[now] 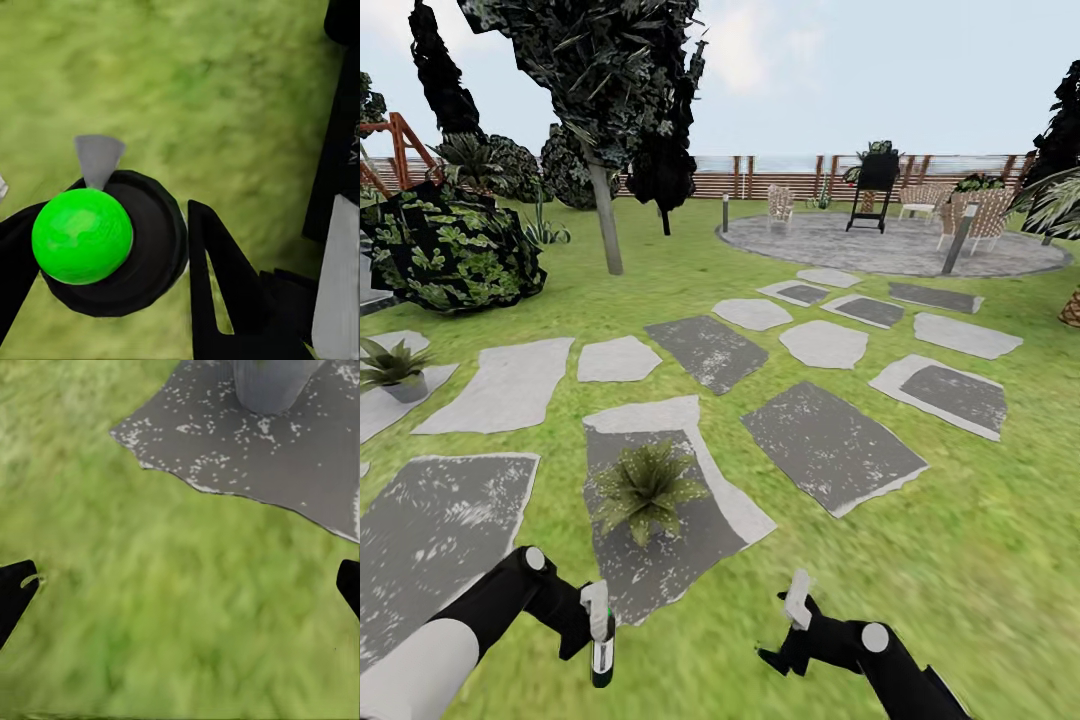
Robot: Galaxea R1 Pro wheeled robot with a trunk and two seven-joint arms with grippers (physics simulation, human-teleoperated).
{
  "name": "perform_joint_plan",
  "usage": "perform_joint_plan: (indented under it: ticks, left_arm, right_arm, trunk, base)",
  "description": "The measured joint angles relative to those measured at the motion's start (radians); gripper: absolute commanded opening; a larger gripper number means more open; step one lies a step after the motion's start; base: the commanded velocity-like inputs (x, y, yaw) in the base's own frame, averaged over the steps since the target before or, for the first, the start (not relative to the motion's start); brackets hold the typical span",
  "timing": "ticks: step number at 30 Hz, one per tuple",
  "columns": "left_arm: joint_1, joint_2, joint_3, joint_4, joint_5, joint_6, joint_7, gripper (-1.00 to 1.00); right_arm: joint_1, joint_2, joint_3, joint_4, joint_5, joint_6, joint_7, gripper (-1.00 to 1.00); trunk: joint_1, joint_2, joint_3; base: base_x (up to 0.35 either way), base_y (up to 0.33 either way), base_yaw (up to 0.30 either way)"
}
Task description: Pick up the pesticide atomizer in the garden and spray insectifuge to fully cover both potted plants in the garden.
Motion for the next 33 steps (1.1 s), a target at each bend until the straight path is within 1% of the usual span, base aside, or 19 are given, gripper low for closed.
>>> perform_joint_plan:
  ticks: [2,3,5,6,8,9,11,14,16,18,21,25,27,29,30,33]
  left_arm:
    - [-0.002,-0.014,0.001,-0.001,-0.003,0.009,-0.028,-1.0]
    - [-0.002,-0.021,0.0,-0.001,-0.004,0.02,-0.032,-1.0]
    - [-0.002,-0.031,-0.002,-0.001,-0.011,0.033,-0.034,-1.0]
    - [-0.003,-0.036,-0.002,-0.001,-0.017,0.034,-0.035,-1.0]
    - [-0.003,-0.052,-0.002,0.0,-0.048,0.039,-0.035,-1.0]
    - [-0.003,-0.057,-0.001,0.0,-0.06,0.04,-0.035,-1.0]
    - [-0.003,-0.077,-0.001,0.001,-0.085,0.041,-0.035,-1.0]
    - [-0.003,-0.087,0.0,0.001,-0.106,0.049,-0.034,-1.0]
    - [-0.003,-0.089,0.002,0.001,-0.122,0.062,-0.031,-1.0]
    - [-0.002,-0.09,0.003,0.001,-0.128,0.066,-0.027,-1.0]
    - [-0.001,-0.091,0.004,0.001,-0.13,0.068,-0.023,-1.0]
    - [-0.001,-0.097,0.004,0.001,-0.131,0.063,-0.019,-1.0]
    - [-0.001,-0.11,-0.001,0.001,-0.138,0.061,-0.017,-1.0]
    - [-0.001,-0.129,-0.012,0.0,-0.163,0.063,-0.014,-1.0]
    - [-0.001,-0.14,-0.014,0.0,-0.169,0.063,-0.008,-1.0]
    - [-0.001,-0.161,-0.018,0.0,-0.176,0.063,0.025,-1.0]
  right_arm:
    - [0.0,0.001,0.086,0.001,-0.002,-0.001,0.022,-1.0]
    - [0.0,0.001,0.103,-0.001,-0.004,-0.001,0.027,-1.0]
    - [0.0,0.01,0.119,-0.003,-0.005,-0.001,0.042,-1.0]
    - [0.0,0.017,0.121,-0.003,-0.006,-0.001,0.045,-1.0]
    - [0.0,0.035,0.127,-0.005,-0.005,-0.002,0.047,-1.0]
    - [0.0,0.039,0.127,-0.006,-0.005,-0.002,0.048,-1.0]
    - [0.0,0.053,0.128,-0.012,-0.005,-0.002,0.049,-1.0]
    - [0.0,0.073,0.128,-0.017,-0.005,-0.002,0.049,-1.0]
    - [0.0,0.096,0.128,-0.018,-0.005,-0.001,0.05,-1.0]
    - [0.0,0.113,0.128,-0.018,-0.004,0.0,0.05,-1.0]
    - [0.0,0.132,0.128,-0.018,-0.005,0.0,0.05,-1.0]
    - [0.0,0.146,0.13,-0.019,-0.004,0.0,0.05,-1.0]
    - [0.0,0.149,0.13,-0.019,-0.004,0.0,0.049,-1.0]
    - [0.0,0.159,0.13,-0.019,-0.004,0.0,0.05,-1.0]
    - [0.0,0.163,0.13,-0.019,-0.004,0.0,0.05,-1.0]
    - [0.0,0.166,0.13,-0.02,-0.004,0.0,0.049,-1.0]
  trunk:
    - [0.0,0.0,0.0]
    - [0.0,0.0,0.0]
    - [0.0,0.0,0.0]
    - [0.0,0.0,0.0]
    - [0.0,0.0,0.0]
    - [0.0,0.0,0.0]
    - [0.0,0.0,0.0]
    - [0.0,0.0,0.0]
    - [0.0,0.0,0.0]
    - [0.0,0.0,0.0]
    - [0.0,0.0,0.0]
    - [0.0,0.0,0.0]
    - [0.0,0.0,0.0]
    - [0.0,0.0,0.0]
    - [0.0,0.0,0.0]
    - [0.0,0.0,0.0]
  base:
    - [0.0,0.0,0.0]
    - [0.0,0.0,0.0]
    - [0.0,0.0,0.0]
    - [0.0,0.0,0.0]
    - [0.0,0.0,0.0]
    - [0.0,0.0,0.0]
    - [0.0,0.0,0.0]
    - [0.0,0.0,0.0]
    - [0.0,0.0,0.0]
    - [0.0,0.0,0.0]
    - [0.0,0.0,0.0]
    - [0.0,0.0,0.0]
    - [0.0,0.0,0.0]
    - [0.0,0.0,0.0]
    - [0.0,0.0,0.0]
    - [0.0,0.0,0.0]
